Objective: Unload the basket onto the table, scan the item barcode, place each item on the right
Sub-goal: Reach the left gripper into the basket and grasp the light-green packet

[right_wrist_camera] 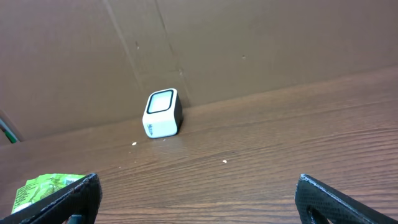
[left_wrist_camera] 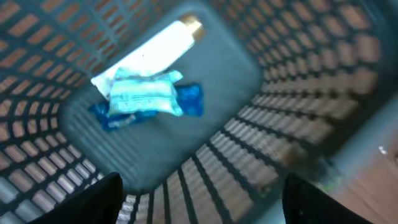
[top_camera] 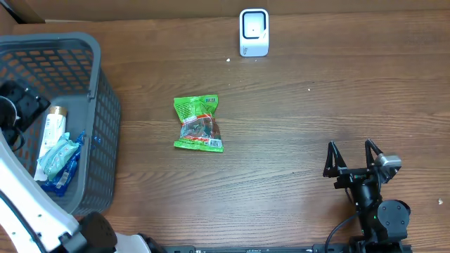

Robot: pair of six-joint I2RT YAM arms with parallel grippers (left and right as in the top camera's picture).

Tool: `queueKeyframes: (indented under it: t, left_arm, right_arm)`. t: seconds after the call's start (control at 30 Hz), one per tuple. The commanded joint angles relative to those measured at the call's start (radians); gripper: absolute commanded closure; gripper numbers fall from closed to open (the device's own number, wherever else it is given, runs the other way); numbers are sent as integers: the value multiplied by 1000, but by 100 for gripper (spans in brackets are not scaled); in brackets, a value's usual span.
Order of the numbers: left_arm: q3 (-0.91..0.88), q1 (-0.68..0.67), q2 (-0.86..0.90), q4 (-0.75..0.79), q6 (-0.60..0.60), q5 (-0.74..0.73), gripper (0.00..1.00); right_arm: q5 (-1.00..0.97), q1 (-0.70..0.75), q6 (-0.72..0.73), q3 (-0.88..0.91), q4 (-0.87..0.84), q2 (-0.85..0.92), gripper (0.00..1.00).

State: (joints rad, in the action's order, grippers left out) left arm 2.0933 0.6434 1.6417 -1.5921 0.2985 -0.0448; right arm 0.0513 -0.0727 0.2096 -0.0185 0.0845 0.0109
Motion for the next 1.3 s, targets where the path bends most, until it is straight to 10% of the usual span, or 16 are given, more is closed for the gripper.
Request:
queueKeyframes:
  t: [0.0, 0.7, 0.87, 1.03, 1.27]
  left_arm:
    - [-187, 55, 6, 85, 39, 27, 27]
    - [-895, 78, 93, 846, -167, 176, 5]
    - [-895, 76, 162, 837, -168, 175, 32]
    - [-890, 76, 168, 829, -154, 174, 92]
    - [-769, 76, 158, 706, -131, 28, 96]
  right_arm:
    - [-6, -3, 0, 11, -4, -7, 0]
    - [-6, -3, 0, 11, -4, -7, 0]
    - [-6, -3, 0, 11, -4, -7, 0]
    - [-6, -3, 0, 11, -4, -7, 0]
    - [-6, -3, 0, 11, -4, -7, 0]
